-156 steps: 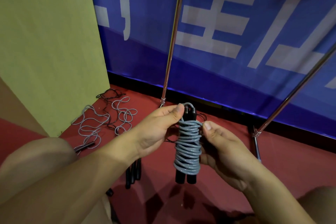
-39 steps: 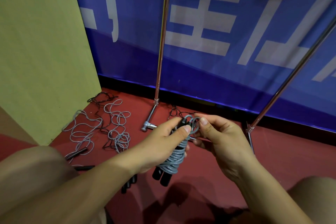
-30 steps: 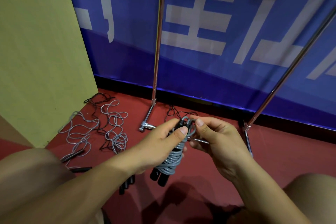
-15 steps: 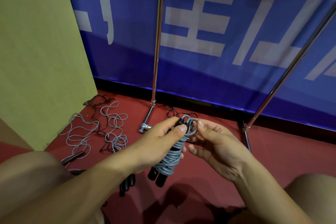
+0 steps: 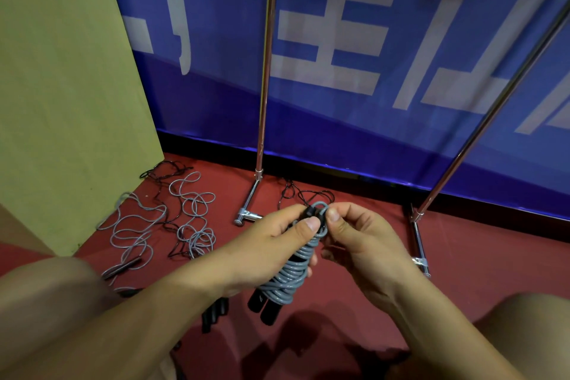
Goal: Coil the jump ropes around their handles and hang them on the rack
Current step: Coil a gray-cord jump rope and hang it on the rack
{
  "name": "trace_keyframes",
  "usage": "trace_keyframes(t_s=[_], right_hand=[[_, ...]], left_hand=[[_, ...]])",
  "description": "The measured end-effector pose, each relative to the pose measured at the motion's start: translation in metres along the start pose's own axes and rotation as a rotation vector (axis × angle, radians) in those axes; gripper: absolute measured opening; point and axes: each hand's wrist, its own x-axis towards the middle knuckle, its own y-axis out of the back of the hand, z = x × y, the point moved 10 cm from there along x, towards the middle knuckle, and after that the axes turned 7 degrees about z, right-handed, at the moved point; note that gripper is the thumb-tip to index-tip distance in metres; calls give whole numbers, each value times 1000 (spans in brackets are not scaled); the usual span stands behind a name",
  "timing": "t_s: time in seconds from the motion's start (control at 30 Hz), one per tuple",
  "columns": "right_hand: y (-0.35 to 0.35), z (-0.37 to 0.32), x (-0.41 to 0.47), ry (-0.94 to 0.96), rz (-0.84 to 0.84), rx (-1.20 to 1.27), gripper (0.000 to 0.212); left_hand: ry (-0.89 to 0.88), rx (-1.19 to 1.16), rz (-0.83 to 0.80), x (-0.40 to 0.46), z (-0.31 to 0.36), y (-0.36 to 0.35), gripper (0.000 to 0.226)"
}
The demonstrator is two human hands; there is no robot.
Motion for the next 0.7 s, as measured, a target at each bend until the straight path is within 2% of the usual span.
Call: trace_keyframes(t_s=[0.07,0.13,0.33,0.7], right_hand=[[6,-8,1,141,90,-96,24],[7,-11,2,195,128,-127,26],[3,-7,3,-57,59,84,36],[2,9,-6,-239,-78,35,21]], left_hand=[[8,-5,8,2,-1,0,34],[5,4,17,4,-1,1,35],[-65,84,-14,6,8,4,26],[-236,631,74,0,15,8,18]])
